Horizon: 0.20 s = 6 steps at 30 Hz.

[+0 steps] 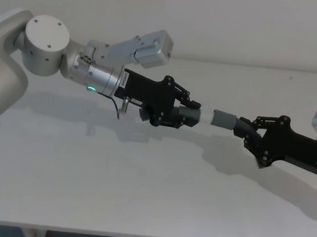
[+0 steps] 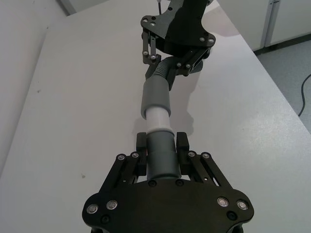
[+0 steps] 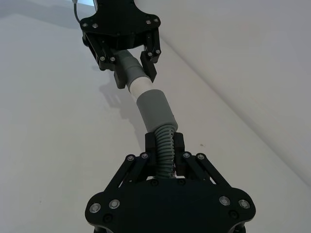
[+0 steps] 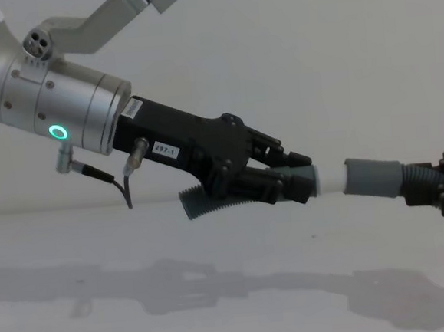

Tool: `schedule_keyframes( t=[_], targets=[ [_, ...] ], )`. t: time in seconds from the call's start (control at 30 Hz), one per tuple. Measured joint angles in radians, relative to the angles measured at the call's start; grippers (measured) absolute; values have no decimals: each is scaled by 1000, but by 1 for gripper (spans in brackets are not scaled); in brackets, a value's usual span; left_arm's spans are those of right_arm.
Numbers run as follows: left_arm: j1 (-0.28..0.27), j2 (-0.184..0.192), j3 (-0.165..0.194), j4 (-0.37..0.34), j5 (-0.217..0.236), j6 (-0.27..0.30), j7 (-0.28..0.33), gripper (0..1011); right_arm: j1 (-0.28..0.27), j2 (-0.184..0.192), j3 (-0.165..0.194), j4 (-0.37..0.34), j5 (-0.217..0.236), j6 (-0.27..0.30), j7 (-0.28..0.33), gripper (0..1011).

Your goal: Use both hands to pick up one end of the pipe from the table, align the ends, and insert them.

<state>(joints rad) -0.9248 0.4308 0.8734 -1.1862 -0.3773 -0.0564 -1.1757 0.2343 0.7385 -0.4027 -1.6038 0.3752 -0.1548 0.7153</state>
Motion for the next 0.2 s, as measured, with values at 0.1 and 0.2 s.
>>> schedule_keyframes(
  t=[0.1,0.2],
  targets=[
    [0,0,0,0,0,0,1,351,0,0,0,0,0,0,0,201],
    [-1,1,1,0,1,1,1,351,1,0,0,1,0,0,1,201]
  ],
)
